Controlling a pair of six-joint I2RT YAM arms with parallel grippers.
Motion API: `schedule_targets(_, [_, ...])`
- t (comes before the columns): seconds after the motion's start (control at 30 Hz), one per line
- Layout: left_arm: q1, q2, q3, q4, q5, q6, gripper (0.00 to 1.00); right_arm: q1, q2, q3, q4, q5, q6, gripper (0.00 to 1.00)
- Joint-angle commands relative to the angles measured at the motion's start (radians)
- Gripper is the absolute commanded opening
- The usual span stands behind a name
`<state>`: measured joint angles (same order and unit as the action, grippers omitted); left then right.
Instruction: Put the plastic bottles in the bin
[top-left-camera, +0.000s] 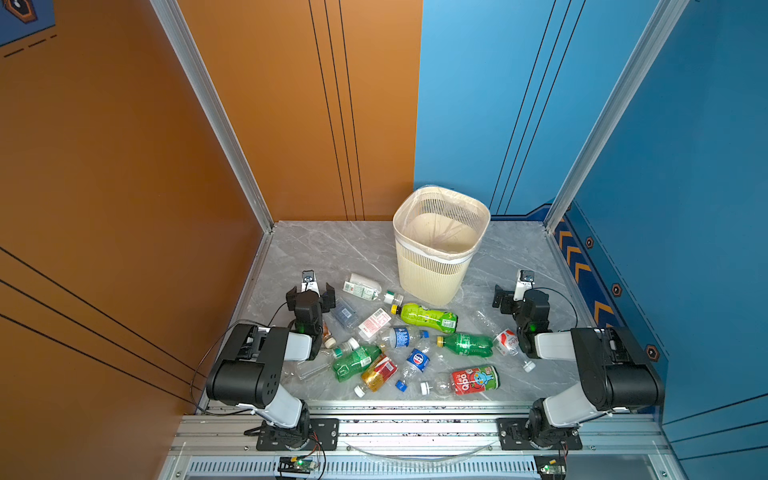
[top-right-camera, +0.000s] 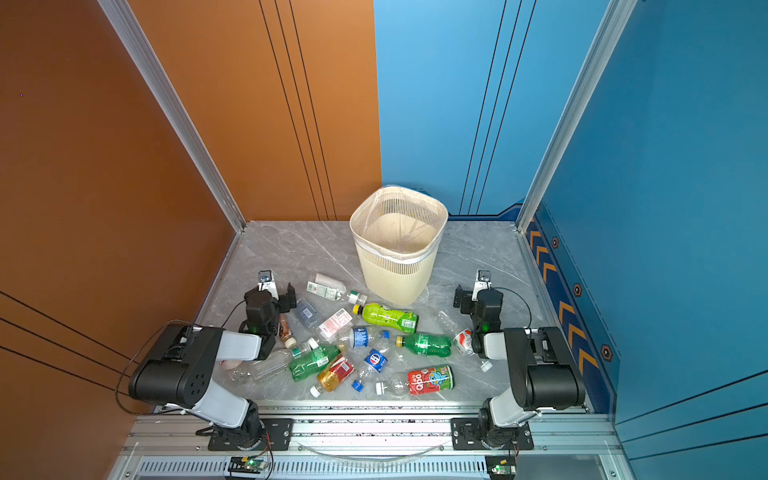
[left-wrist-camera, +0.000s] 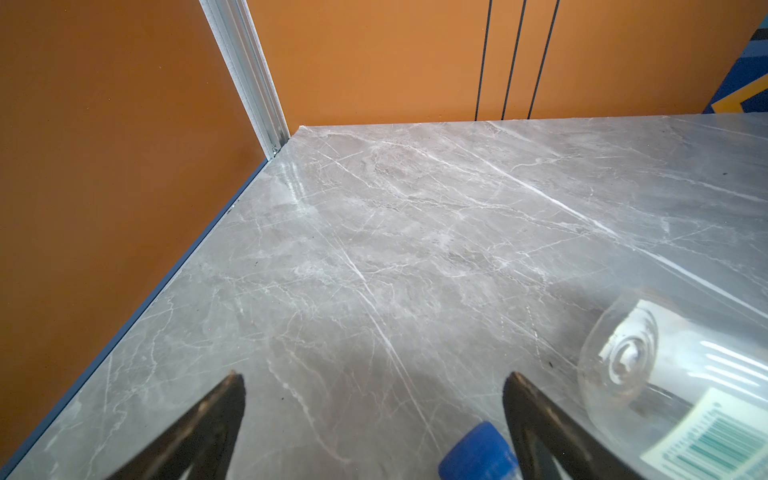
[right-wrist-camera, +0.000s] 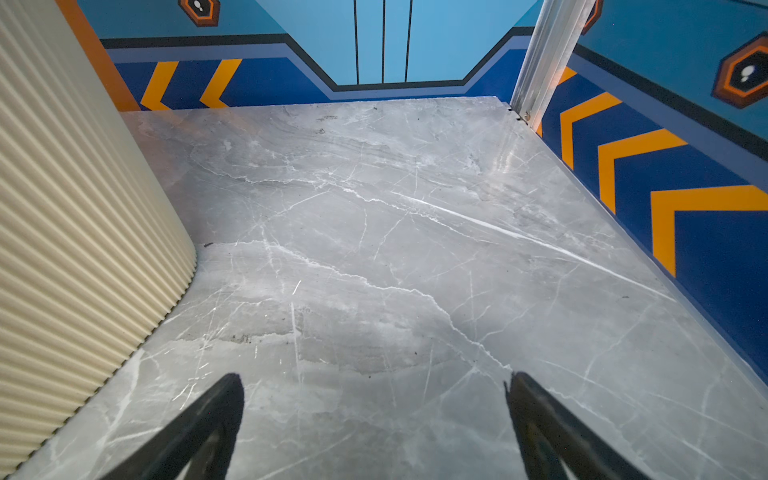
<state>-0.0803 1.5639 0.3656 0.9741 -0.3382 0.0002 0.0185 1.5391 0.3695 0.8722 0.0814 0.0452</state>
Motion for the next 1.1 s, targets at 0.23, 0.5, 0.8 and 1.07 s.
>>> schedule_targets(0.23, [0.016, 0.004, 0.006, -0.028, 0.029, -0.008, 0.98, -0.006, -0.005, 0.017, -0.016, -0.006, 0.013, 1.00])
schedule_targets(0.5, [0.017, 0.003, 0.007, -0.031, 0.033, -0.009, 0.98, -0.008, -0.006, 0.017, -0.016, -0.008, 0.015, 1.00])
schedule_targets(0.8, [-0.067, -0.435, 0.088, -0.532, -0.134, -0.077, 0.97, 0.006, -0.260, 0.350, -0.743, 0.110, 0.218, 1.00])
schedule_targets(1.07, [0.039, -0.880, 0.102, -1.017, 0.045, -0.519, 0.98, -0.095, -0.558, 0.212, -0.887, -0.232, 0.400, 1.00])
